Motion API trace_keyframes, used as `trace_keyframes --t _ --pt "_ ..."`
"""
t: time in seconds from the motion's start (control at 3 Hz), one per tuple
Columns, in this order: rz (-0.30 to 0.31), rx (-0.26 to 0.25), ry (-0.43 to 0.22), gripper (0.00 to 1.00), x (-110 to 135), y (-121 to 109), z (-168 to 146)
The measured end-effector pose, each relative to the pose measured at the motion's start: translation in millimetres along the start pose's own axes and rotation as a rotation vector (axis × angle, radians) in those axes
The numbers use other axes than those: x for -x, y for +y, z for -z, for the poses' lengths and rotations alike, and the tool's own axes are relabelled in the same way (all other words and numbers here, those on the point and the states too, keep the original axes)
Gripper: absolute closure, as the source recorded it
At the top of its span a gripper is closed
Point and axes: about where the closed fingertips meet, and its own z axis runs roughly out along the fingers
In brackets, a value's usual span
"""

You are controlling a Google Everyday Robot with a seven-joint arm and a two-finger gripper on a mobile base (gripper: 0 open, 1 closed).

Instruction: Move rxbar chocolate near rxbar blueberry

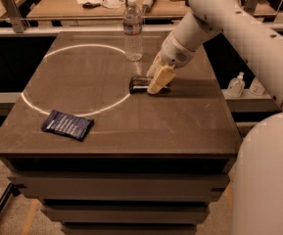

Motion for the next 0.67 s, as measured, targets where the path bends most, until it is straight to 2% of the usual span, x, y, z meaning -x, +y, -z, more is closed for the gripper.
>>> trace_keyframes --t 0.33,0.67 --pt "0.0 0.0 0.0 0.92 1.6 -0.1 2.5" --pt "0.0 0.0 0.0 1.0 1.6 -0.1 2.6"
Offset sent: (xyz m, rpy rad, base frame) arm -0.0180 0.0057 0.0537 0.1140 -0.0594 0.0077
